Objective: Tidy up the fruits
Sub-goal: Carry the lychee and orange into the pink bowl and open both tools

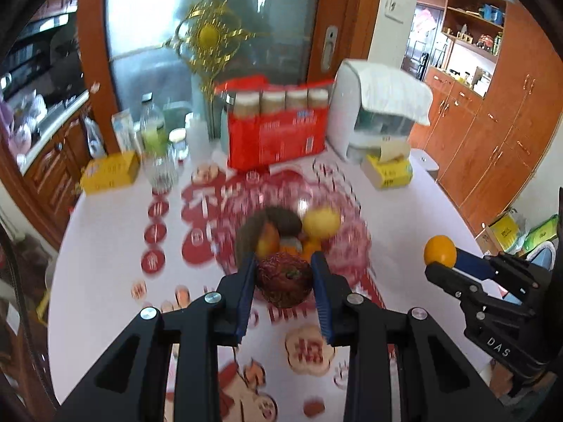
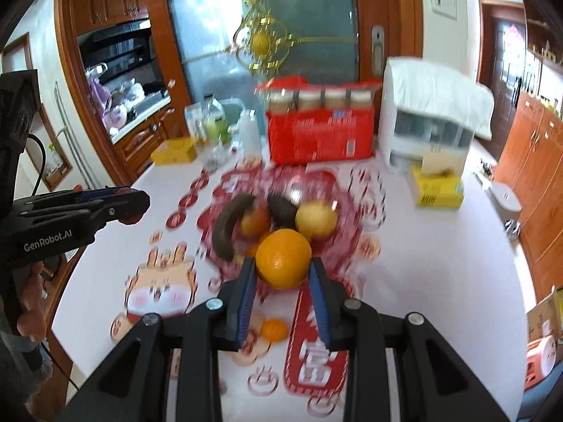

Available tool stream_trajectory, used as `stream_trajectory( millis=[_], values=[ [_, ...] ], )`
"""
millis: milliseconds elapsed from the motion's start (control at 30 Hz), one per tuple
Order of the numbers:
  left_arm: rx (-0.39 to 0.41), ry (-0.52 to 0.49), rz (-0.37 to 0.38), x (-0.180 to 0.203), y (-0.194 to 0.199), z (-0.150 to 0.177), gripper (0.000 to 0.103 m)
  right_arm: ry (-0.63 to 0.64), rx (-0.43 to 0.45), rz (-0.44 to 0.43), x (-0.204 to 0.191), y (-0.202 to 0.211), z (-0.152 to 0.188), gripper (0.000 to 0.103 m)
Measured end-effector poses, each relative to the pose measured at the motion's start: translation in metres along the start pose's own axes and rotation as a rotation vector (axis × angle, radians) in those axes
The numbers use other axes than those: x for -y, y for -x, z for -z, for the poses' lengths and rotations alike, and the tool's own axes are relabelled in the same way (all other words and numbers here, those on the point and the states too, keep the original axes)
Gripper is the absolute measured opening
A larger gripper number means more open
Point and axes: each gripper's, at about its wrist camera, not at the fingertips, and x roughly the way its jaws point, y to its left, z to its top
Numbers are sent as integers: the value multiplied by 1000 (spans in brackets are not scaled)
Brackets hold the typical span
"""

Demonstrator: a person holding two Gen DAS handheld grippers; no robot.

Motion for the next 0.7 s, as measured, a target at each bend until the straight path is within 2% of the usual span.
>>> stream_trajectory(
  millis=[167, 300, 433, 700],
  values=[
    [41, -40, 5, 1, -13, -45, 30, -3, 43, 29, 5, -8, -44, 30],
    [18, -48, 19, -2, -43, -65, 30, -24, 26, 47, 10, -34, -61, 31],
    [-30, -47, 30, -5, -82, -70, 30, -57, -14, 58, 16, -66, -60, 31],
    [-146, -59, 50, -5, -161, -49, 30, -125, -141, 81, 28, -135, -31, 31]
  ],
)
